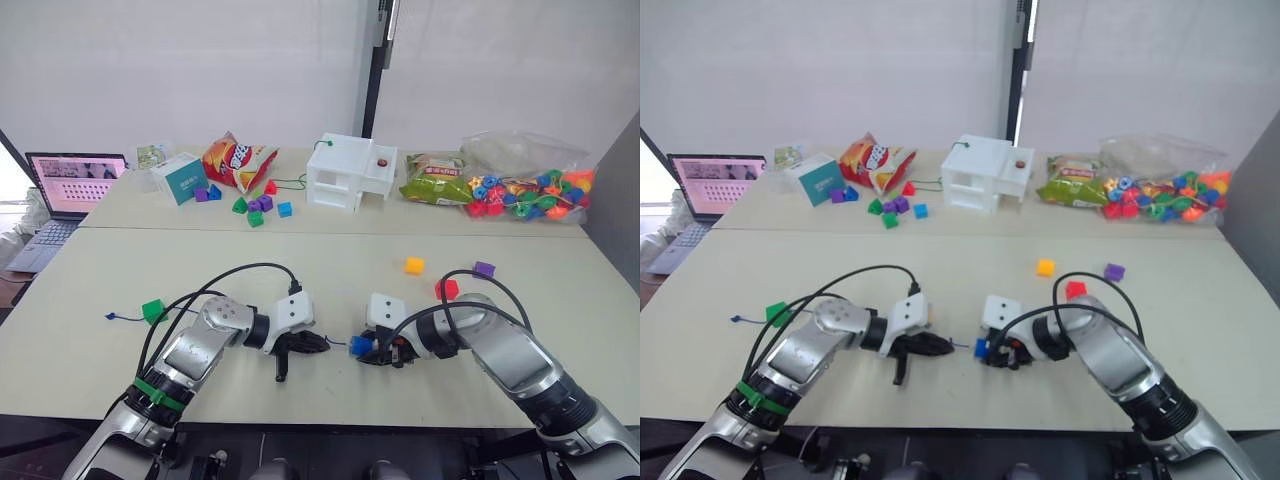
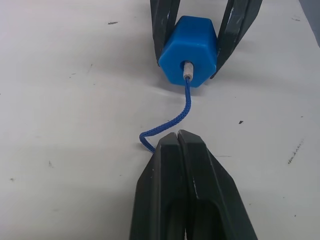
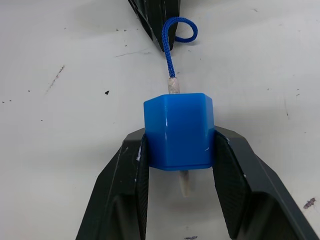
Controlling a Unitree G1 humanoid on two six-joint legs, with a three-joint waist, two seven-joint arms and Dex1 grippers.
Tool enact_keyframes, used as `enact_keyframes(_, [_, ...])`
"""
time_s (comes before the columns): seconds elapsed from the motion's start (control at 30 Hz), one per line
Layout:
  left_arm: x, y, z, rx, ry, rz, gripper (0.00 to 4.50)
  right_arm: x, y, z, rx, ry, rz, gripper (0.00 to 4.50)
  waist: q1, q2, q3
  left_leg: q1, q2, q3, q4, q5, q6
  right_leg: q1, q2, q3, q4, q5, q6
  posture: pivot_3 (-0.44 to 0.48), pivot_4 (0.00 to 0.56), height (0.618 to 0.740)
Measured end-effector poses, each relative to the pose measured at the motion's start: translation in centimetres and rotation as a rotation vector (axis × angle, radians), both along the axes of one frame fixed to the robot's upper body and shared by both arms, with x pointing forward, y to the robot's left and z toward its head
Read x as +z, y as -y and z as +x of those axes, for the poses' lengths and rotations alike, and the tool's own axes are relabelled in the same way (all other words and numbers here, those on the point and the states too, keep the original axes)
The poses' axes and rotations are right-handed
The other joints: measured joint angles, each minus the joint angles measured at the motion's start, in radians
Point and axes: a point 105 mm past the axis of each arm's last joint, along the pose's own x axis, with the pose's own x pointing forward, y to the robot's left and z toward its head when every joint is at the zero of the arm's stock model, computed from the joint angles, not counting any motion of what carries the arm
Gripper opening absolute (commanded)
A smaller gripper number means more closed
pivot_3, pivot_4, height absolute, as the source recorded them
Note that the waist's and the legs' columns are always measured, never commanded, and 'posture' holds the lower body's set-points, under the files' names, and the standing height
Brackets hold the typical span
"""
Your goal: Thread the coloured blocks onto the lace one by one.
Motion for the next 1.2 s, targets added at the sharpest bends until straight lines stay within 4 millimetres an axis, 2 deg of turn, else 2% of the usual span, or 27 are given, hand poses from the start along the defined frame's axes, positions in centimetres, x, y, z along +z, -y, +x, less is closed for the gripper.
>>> enact_keyframes(0.17, [0.2, -0.3, 0.1, 0.001, 0.003, 0.012, 0.00, 0.0, 0.1, -0.1, -0.004, 0.001, 0.002, 1.29, -0.001, 0.000, 0.000, 0.000, 0.000, 0.000, 0.000, 0.000, 0.000, 0.000, 0.000, 0.000, 0.000, 0.000, 0.000, 0.000, 0.150, 0.740])
enact_keyframes(0.23, [1.0, -0.8, 0.6, 0.021, 0.017, 0.001, 0.54, 0.0, 0.1, -0.1, -0.006, 0.000, 0.001, 1.29, -0.001, 0.000, 0.000, 0.000, 0.000, 0.000, 0.000, 0.000, 0.000, 0.000, 0.000, 0.000, 0.000, 0.000, 0.000, 0.000, 0.150, 0.740])
enact_keyframes(0.37, [2.2, -1.6, 0.3, -0.003, 0.019, -0.010, 1.74, 0.0, 0.2, 0.0, -0.012, 0.005, 0.000, 1.29, -0.002, 0.000, 0.000, 0.000, 0.000, 0.000, 0.000, 0.000, 0.000, 0.000, 0.000, 0.000, 0.000, 0.000, 0.000, 0.000, 0.150, 0.740])
enact_keyframes(0.4, [2.3, -1.6, 0.2, -0.008, 0.026, -0.013, 2.18, 0.0, 0.2, 0.0, -0.012, 0.005, 0.000, 1.29, -0.001, 0.000, 0.000, 0.000, 0.000, 0.000, 0.000, 0.000, 0.000, 0.000, 0.000, 0.000, 0.000, 0.000, 0.000, 0.000, 0.150, 0.740])
enact_keyframes(0.43, [2.4, -1.6, 0.2, -0.014, 0.033, -0.016, 2.43, 0.0, 0.2, 0.0, -0.012, 0.005, 0.001, 1.29, 0.000, 0.000, 0.000, 0.000, 0.000, 0.000, 0.000, 0.000, 0.000, 0.000, 0.000, 0.000, 0.000, 0.000, 0.000, 0.000, 0.150, 0.740])
enact_keyframes(0.47, [2.5, -1.5, 0.1, -0.024, 0.034, -0.023, 2.48, 0.0, 0.2, 0.0, -0.012, 0.006, 0.001, 1.29, 0.000, 0.000, 0.000, 0.000, 0.000, 0.000, 0.000, 0.000, 0.000, 0.000, 0.000, 0.000, 0.000, 0.000, 0.000, 0.000, 0.150, 0.740])
enact_keyframes(0.57, [2.2, -1.0, 0.0, -0.066, 0.056, -0.025, 2.48, 0.0, 0.2, 0.0, -0.014, 0.007, 0.001, 1.29, 0.000, 0.000, 0.000, 0.000, 0.000, 0.000, 0.000, 0.000, 0.000, 0.000, 0.000, 0.000, 0.000, 0.000, 0.000, 0.000, 0.150, 0.740])
enact_keyframes(0.77, [0.4, 0.5, 0.9, -0.099, 0.078, -0.012, 2.48, 0.0, 0.2, 0.0, -0.017, 0.013, 0.000, 1.29, 0.000, 0.000, 0.000, 0.000, 0.000, 0.000, 0.000, 0.000, 0.000, 0.000, 0.000, 0.000, 0.000, 0.000, 0.000, 0.000, 0.150, 0.740])
enact_keyframes(1.03, [0.1, 0.8, 1.5, -0.108, 0.088, -0.012, 0.02, 0.0, 0.4, -0.1, -0.022, 0.011, -0.007, 1.29, -0.001, 0.000, 0.000, 0.000, 0.000, 0.000, 0.000, 0.000, 0.000, 0.000, 0.000, 0.000, 0.000, 0.000, 0.000, 0.000, 0.150, 0.740])
enact_keyframes(1.2, [0.4, 1.0, 1.4, -0.121, 0.093, -0.014, 0.00, 0.0, 0.3, -0.2, -0.025, 0.006, -0.008, 1.29, -0.001, 0.000, 0.000, 0.000, 0.000, 0.000, 0.000, 0.000, 0.000, 0.000, 0.000, 0.000, 0.000, 0.000, 0.000, 0.000, 0.150, 0.740])
